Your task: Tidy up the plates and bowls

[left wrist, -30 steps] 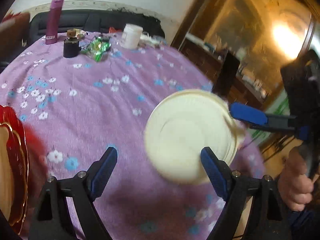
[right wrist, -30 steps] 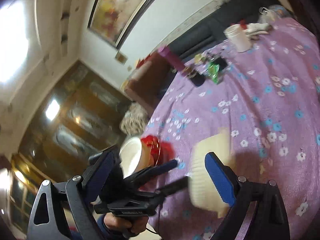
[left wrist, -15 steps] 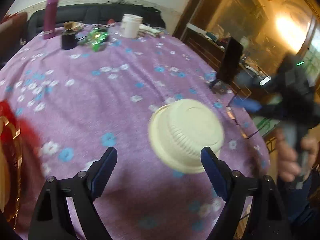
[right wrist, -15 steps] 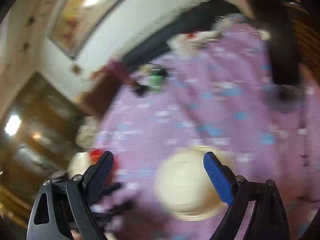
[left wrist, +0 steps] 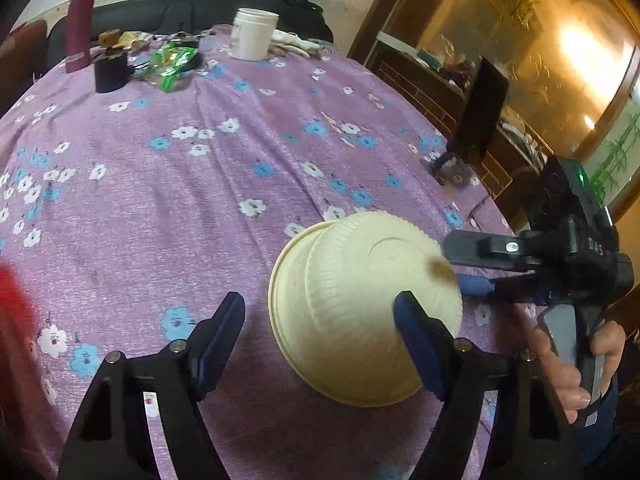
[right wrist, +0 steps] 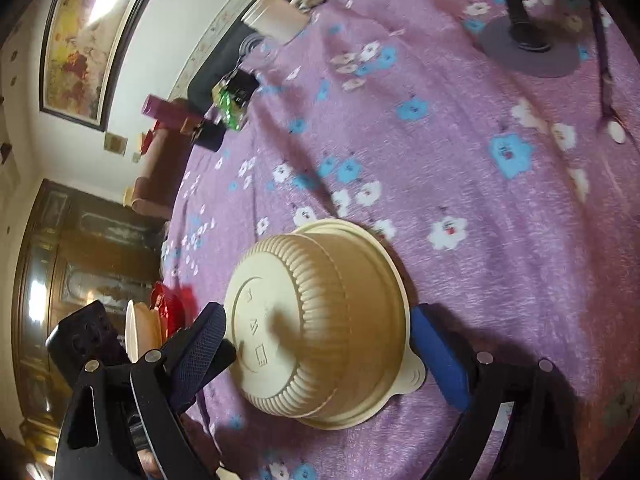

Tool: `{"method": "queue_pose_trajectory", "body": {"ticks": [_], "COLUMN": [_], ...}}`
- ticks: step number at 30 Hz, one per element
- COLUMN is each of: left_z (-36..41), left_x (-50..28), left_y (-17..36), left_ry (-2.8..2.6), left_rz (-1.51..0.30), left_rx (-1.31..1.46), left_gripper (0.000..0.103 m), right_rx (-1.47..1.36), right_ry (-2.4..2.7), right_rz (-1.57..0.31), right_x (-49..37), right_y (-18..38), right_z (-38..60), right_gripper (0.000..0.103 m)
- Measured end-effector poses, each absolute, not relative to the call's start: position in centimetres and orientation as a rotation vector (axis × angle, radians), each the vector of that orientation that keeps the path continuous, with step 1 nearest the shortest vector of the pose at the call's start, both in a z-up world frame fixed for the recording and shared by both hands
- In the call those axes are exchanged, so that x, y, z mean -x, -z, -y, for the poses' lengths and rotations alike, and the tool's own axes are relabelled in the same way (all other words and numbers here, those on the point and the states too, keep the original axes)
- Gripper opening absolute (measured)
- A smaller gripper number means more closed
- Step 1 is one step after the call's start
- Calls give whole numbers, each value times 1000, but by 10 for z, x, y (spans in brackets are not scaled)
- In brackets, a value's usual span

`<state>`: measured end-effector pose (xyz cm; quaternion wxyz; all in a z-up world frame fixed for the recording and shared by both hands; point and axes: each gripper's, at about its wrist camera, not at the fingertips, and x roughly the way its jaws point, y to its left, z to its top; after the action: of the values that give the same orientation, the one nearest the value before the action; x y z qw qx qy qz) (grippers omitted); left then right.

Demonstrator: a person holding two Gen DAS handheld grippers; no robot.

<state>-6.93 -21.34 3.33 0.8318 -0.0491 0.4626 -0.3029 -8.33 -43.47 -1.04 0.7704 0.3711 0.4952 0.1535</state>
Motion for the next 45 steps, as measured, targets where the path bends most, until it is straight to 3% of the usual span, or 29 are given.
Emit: {"method": "queue_pose_trajectory", "body": {"ticks": [4, 17, 24, 32, 35, 38, 39, 40, 43, 45], "left_z": [194, 110, 75, 60, 52, 55, 59, 65, 87, 100], "left_x": [70, 119, 144, 174, 171, 157, 149, 139, 100, 73], "left_y": [-37, -69, -67, -71, -91, -114, -120, -125, -128, -120], "left_ry": [636, 410, 448, 495, 487, 469, 455, 443, 456, 456], "left_rz": [-967, -888, -939, -937, -884, -824, -815, -816, -863, -929], "left_rx": [147, 187, 187, 102, 109, 61, 29, -6, -95, -128], "left_gripper": [78, 81, 82, 83, 83, 82, 75, 64, 47, 47], "right_rx": [-853, -647, -556, -553, -555, -610, -629, -656, -670, -682], "right_ry": [-408, -674, -870, -701, -638, -582, -578, -574, -569, -576], "right_rz": [-1053, -887, -1008, -948, -977, -1038, -1051, -1067, -1092, -1112], "right_x": [83, 93, 91, 100, 107, 107, 108, 110, 119, 125], "right_y": [5, -99, -83, -74, -63, -46, -40, -34, -23, -17], "right_z": [428, 323, 240, 281, 294, 303, 304, 304, 300, 294], "right_gripper": [97, 98, 98, 97, 89, 74, 67, 66, 63, 63]}}
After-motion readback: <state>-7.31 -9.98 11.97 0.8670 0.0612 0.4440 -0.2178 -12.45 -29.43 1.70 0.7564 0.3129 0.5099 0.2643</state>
